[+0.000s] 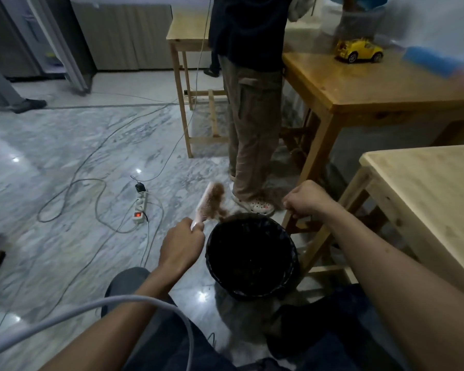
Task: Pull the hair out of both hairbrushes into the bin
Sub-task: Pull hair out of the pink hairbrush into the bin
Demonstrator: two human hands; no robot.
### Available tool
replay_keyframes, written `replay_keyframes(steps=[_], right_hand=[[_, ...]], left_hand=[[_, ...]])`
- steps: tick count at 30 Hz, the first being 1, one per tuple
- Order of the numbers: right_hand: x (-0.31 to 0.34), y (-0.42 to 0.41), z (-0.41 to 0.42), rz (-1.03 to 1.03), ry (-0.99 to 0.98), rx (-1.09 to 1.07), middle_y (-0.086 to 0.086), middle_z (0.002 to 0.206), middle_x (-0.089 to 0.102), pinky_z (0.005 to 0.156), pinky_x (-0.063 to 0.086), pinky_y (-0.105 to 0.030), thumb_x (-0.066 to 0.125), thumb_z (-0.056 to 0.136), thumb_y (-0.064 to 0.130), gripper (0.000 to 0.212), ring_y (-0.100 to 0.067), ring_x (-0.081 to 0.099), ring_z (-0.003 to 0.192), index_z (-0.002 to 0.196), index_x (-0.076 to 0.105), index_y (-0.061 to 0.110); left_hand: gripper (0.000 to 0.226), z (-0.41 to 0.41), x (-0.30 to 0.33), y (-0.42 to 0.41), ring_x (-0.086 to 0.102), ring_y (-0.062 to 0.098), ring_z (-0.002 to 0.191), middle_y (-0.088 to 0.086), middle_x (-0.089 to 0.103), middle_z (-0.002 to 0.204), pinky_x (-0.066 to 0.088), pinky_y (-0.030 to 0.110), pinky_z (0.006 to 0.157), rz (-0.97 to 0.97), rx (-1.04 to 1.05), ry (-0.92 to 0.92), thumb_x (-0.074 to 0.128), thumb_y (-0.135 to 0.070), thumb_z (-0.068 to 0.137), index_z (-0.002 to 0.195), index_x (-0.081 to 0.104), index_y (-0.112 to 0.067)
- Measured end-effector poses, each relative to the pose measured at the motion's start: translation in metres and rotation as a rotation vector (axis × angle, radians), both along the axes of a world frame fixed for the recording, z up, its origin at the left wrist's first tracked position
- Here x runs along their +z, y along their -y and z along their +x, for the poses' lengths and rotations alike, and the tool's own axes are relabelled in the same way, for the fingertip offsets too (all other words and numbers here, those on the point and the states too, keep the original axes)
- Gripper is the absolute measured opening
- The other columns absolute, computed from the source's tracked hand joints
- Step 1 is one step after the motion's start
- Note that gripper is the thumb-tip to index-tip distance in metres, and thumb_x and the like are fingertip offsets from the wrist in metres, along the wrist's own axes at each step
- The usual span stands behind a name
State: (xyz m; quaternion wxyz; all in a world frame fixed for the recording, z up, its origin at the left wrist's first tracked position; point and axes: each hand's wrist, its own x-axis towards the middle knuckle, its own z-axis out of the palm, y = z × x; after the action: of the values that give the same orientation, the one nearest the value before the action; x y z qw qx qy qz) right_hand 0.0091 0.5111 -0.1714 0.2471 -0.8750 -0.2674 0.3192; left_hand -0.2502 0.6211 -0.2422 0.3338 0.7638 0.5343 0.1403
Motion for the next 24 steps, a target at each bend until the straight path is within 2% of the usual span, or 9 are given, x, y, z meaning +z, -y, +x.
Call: replay_keyframes(steps=[4, 7, 9, 12, 14, 17, 20, 22, 24], right_hand=[[-0.003, -0.003, -0.014, 0.103, -0.257, 0.097, -0.004, 0.112, 0.068, 0.068, 0.055, -0.027, 0.060, 0.098, 0.014, 0.053, -0.017, 0.066, 0.090, 0.151, 0.052, 0.013], [-0.011, 0.001, -0.020, 0.204, -0.404, 0.150, 0.000, 0.129, 0.069, 0.071, 0.056, -0.025, 0.072, 0.094, 0.040, 0.057, -0.017, 0.073, 0.100, 0.146, 0.058, 0.019], [-0.021, 0.002, -0.028, 0.190, -0.414, 0.227, 0.006, 0.121, 0.072, 0.070, 0.054, -0.022, 0.074, 0.089, 0.053, 0.057, -0.014, 0.074, 0.096, 0.137, 0.064, 0.024], [-0.039, 0.000, -0.033, 0.249, -0.329, 0.182, 0.003, 0.079, 0.075, 0.064, 0.052, -0.023, 0.082, 0.087, 0.039, 0.029, -0.011, 0.068, 0.072, 0.101, 0.080, 0.014], [-0.048, 0.004, -0.024, 0.253, -0.268, 0.084, -0.001, 0.064, 0.069, 0.060, 0.052, -0.021, 0.082, 0.088, 0.023, 0.021, -0.010, 0.062, 0.062, 0.088, 0.080, 0.002], [-0.053, 0.019, -0.008, 0.134, -0.179, 0.070, -0.005, 0.068, 0.072, 0.058, 0.052, -0.020, 0.082, 0.088, 0.018, 0.012, -0.010, 0.066, 0.063, 0.082, 0.082, 0.007], [-0.058, 0.025, -0.002, 0.075, -0.119, 0.029, -0.003, 0.069, 0.072, 0.053, 0.051, -0.018, 0.080, 0.090, 0.016, 0.010, -0.008, 0.066, 0.061, 0.085, 0.081, 0.008], [-0.057, 0.022, -0.004, 0.028, -0.105, 0.049, -0.002, 0.076, 0.073, 0.050, 0.048, -0.015, 0.079, 0.090, 0.017, 0.012, -0.008, 0.067, 0.066, 0.098, 0.080, 0.008], [-0.052, 0.016, -0.008, 0.015, -0.134, 0.120, 0.000, 0.098, 0.072, 0.057, 0.051, -0.019, 0.079, 0.088, 0.020, 0.037, -0.011, 0.068, 0.081, 0.124, 0.072, 0.014]], left_hand=[[0.027, 0.020, 0.002, 0.012, 0.058, 0.026, 0.072, 0.007, 0.063, 0.083, 0.039, 0.037, 0.059, 0.099, -0.114, -0.019, 0.041, -0.037, 0.100, 0.094, 0.056, -0.016], [0.026, 0.031, 0.002, 0.016, 0.058, 0.027, 0.071, 0.008, 0.064, 0.081, 0.041, 0.038, 0.060, 0.100, -0.154, -0.011, 0.042, -0.037, 0.100, 0.094, 0.056, -0.016], [0.026, 0.038, 0.003, 0.020, 0.059, 0.029, 0.073, 0.009, 0.064, 0.080, 0.044, 0.041, 0.062, 0.115, -0.175, -0.016, 0.042, -0.037, 0.100, 0.093, 0.056, -0.016], [0.027, 0.047, 0.002, 0.020, 0.059, 0.031, 0.076, 0.009, 0.063, 0.083, 0.044, 0.041, 0.062, 0.114, -0.184, -0.028, 0.042, -0.037, 0.101, 0.093, 0.056, -0.015], [0.029, 0.050, 0.003, 0.013, 0.060, 0.033, 0.080, 0.012, 0.064, 0.088, 0.040, 0.039, 0.061, 0.039, -0.102, 0.014, 0.042, -0.038, 0.099, 0.092, 0.056, -0.013], [0.033, 0.050, 0.007, 0.000, 0.065, 0.040, 0.083, 0.016, 0.067, 0.092, 0.055, 0.047, 0.068, -0.069, 0.079, 0.139, 0.040, -0.045, 0.092, 0.087, 0.056, -0.015], [0.031, 0.051, 0.014, 0.002, 0.063, 0.036, 0.082, 0.012, 0.065, 0.090, 0.053, 0.048, 0.070, -0.057, 0.079, 0.194, 0.042, -0.042, 0.095, 0.086, 0.055, -0.016], [0.029, 0.053, 0.016, 0.010, 0.059, 0.029, 0.078, 0.008, 0.063, 0.085, 0.041, 0.039, 0.063, -0.012, 0.017, 0.192, 0.044, -0.037, 0.101, 0.087, 0.056, -0.014], [0.029, 0.055, 0.016, 0.017, 0.055, 0.022, 0.068, 0.005, 0.060, 0.075, 0.033, 0.035, 0.055, 0.034, -0.037, 0.195, 0.045, -0.033, 0.102, 0.084, 0.053, -0.013]])
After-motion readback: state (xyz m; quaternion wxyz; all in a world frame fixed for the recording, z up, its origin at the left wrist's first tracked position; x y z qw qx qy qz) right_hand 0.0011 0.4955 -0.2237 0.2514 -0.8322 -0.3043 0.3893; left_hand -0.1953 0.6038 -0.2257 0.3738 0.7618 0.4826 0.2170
